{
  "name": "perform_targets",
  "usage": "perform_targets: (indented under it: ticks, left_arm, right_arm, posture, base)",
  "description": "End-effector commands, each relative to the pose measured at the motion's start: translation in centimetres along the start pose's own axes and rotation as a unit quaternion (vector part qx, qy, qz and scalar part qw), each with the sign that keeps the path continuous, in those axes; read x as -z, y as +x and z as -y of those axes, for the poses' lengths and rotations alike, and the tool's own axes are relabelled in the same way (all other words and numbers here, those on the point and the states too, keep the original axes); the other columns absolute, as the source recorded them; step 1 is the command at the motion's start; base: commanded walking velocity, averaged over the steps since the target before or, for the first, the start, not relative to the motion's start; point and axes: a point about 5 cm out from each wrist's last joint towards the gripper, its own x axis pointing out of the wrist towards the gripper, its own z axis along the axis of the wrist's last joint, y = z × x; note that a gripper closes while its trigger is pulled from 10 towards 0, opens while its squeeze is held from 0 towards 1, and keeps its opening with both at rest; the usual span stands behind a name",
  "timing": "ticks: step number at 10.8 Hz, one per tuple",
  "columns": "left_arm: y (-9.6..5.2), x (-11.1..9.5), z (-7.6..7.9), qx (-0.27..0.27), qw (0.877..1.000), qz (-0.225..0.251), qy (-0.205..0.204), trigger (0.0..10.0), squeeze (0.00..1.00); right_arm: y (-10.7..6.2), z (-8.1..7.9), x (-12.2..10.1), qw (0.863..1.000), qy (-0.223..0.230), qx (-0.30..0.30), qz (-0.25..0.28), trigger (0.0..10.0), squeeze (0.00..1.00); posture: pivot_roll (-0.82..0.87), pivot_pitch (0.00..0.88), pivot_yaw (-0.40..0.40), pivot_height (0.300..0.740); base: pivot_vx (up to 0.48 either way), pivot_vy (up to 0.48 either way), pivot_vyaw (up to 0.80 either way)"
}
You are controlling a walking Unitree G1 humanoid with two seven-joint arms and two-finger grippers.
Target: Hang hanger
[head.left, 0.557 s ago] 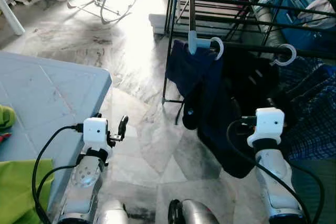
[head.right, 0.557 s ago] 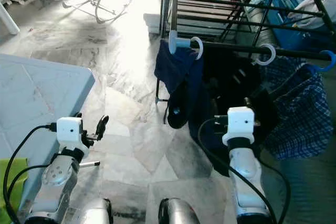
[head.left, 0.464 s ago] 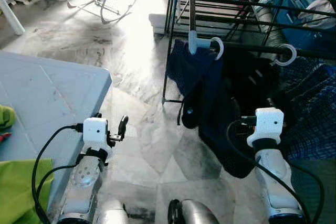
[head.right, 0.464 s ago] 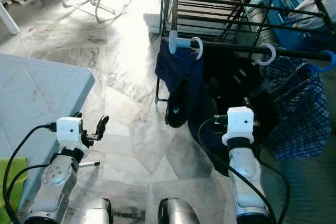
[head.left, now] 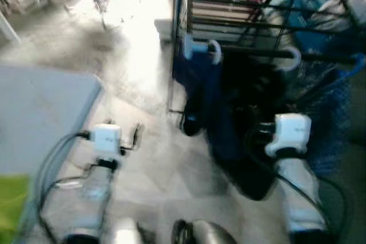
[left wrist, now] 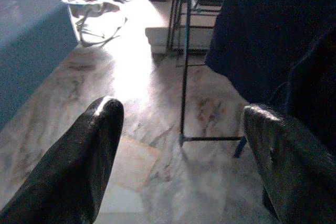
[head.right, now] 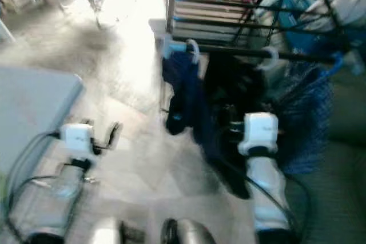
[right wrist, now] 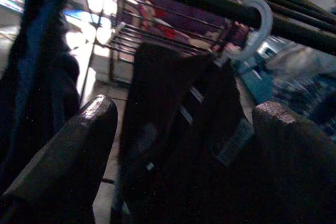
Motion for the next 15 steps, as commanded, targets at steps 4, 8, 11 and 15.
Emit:
perform_targets:
  ticks: [4,8,11,15]
  left_arm:
    - [0.2,0.0,-0.6,-0.036,0.999,0.005,-0.013,10.0,0.0]
    - [0.6,-0.2,-2.0,-0.052,0.999,0.005,0.005,10.0,0.0]
    - [0.6,-0.2,-2.0,-0.046,0.999,0.007,0.013,10.0,0.0]
    - [0.6,-0.6,-1.6,-0.019,0.999,0.018,0.019,10.0,0.0]
  right_arm:
    - [0.2,1.1,0.6,0.999,0.027,0.025,-0.022,10.0,0.0]
    - [1.2,-0.4,0.5,1.0,0.002,0.001,-0.019,10.0,0.0]
    - [1.2,-0.2,1.3,0.998,0.01,0.011,-0.054,10.0,0.0]
    - [4.9,0.6,0.4,0.999,-0.005,-0.018,-0.049,10.0,0.0]
  posture:
    - [0.02,0.114,-0.07,0.74]
    - [0.03,0.118,-0.069,0.74]
    - [0.03,0.126,-0.068,0.74]
    - [0.05,0.146,-0.067,0.74]
  base:
    - [0.0,0.0,0.0]
    - [0.0,0.0,0.0]
    - [0.0,0.0,0.0]
    - [0.269,0.232,0.0]
